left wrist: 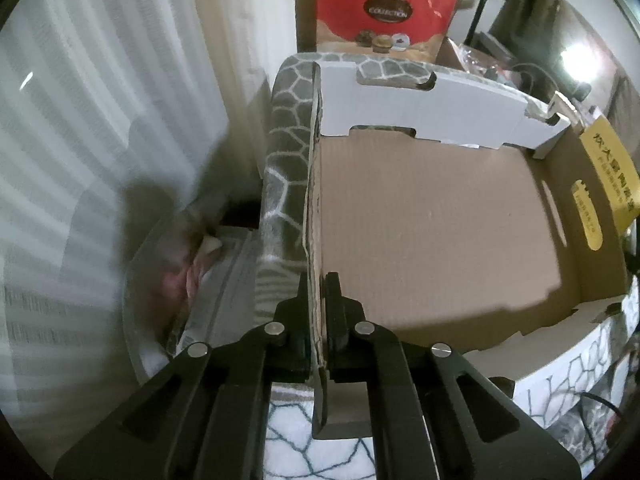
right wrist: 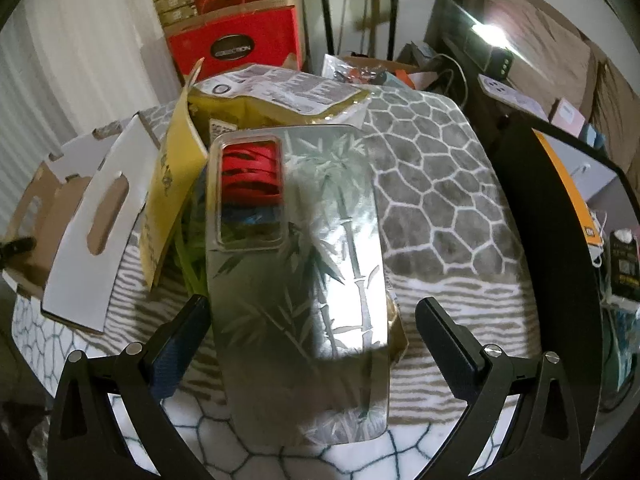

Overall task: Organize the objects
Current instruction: 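Grasp the box wall with the left tool while the right tool grasps the silver phone case, then carry the silver phone case with the right tool into the box and release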

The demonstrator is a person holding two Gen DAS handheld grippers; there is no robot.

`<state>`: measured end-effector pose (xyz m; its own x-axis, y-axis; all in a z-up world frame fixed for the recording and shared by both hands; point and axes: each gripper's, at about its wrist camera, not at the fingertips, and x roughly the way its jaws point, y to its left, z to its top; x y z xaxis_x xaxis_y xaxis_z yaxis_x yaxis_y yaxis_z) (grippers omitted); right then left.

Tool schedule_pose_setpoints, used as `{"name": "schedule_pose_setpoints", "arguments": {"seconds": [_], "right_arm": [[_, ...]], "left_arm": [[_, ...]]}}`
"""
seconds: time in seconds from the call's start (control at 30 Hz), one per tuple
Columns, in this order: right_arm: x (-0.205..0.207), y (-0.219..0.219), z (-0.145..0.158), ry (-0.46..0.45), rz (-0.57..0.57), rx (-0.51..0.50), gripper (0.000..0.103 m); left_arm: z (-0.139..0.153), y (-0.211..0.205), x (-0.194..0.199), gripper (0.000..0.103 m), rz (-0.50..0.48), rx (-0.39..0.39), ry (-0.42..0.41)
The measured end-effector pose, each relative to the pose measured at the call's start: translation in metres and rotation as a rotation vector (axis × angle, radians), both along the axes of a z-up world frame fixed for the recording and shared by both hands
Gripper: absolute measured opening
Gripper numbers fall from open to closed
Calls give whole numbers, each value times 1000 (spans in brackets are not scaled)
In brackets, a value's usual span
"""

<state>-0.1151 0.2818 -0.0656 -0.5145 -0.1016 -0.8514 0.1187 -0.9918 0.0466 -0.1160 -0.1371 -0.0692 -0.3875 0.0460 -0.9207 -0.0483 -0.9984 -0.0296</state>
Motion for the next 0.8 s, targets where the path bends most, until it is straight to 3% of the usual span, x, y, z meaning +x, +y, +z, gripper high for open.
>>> {"name": "schedule_pose_setpoints", "arguments": {"seconds": [0.07, 0.33, 0.53, 0.8], "right_arm": [[2, 2, 3, -3, 12, -35, 81], [9, 14, 19, 4, -15, -23, 80], [19, 19, 56, 52, -16, -14, 80], [20, -29, 108, 86, 115, -121, 80]], "left_arm": [[0, 0, 1, 5, -9, 4, 6], [1, 0, 10, 5, -44, 24, 26], [2, 6, 19, 4, -25, 62, 10], [2, 10, 25, 4, 18, 52, 25]]}}
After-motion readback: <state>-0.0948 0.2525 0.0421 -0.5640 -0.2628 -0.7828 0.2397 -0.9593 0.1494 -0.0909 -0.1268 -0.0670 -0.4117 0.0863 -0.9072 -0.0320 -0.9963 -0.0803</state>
